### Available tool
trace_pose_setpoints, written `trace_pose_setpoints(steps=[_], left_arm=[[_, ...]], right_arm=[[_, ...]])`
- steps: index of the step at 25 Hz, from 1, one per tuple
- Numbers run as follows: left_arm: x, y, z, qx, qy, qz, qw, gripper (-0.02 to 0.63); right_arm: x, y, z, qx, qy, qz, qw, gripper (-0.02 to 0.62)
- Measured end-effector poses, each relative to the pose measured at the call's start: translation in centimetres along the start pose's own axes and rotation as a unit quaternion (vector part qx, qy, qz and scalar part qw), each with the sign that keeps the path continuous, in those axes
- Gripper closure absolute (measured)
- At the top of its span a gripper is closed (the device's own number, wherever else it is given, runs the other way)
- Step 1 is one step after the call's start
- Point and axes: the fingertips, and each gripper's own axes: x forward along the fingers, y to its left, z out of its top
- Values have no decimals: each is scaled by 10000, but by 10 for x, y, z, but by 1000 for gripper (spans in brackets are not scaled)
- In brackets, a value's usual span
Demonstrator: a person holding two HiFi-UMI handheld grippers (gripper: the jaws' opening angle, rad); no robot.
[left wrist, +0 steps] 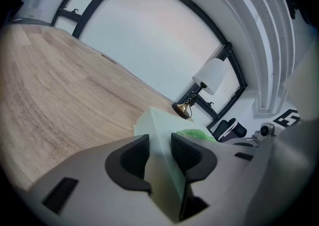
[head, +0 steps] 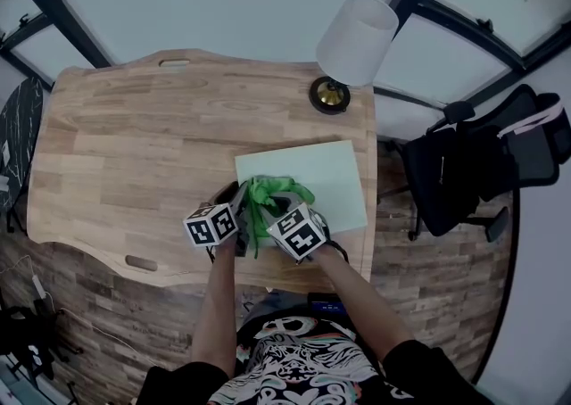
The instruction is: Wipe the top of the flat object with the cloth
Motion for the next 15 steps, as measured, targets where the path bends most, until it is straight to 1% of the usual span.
trace_pose_setpoints(steps=[11, 15], left_arm=[[-1, 3, 0, 103, -54, 92, 9999, 468], [-3, 5, 0, 144, -125, 123, 9997, 468]], right_arm=[[-8, 26, -15, -61, 118, 160, 9998, 522], [-8, 33, -21, 119, 207, 316, 9992, 521]])
